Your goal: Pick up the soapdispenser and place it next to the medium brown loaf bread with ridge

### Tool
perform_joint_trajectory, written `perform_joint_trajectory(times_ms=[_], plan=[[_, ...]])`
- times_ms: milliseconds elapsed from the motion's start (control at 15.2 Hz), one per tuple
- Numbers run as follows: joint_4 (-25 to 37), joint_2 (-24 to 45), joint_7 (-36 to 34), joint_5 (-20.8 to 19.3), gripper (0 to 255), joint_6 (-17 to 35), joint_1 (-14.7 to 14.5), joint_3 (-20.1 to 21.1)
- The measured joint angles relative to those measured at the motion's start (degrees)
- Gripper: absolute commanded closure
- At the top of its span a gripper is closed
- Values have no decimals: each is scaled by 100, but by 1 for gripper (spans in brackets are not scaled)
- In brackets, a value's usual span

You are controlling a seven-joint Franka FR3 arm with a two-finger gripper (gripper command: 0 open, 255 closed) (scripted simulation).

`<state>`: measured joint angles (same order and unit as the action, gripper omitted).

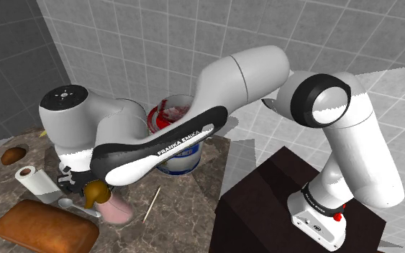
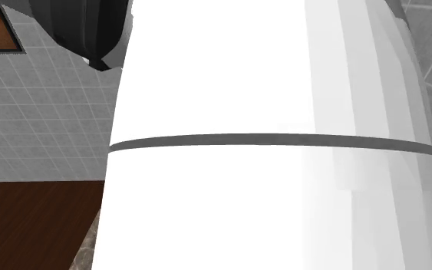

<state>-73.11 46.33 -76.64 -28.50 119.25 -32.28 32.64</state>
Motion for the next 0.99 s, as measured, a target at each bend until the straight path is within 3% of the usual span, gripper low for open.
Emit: perform_joint_trajectory(times_ms=[594, 990], plan=[[-251, 281, -123, -166, 255, 509, -14, -135], [-216, 358, -139, -192, 255, 553, -45, -162]])
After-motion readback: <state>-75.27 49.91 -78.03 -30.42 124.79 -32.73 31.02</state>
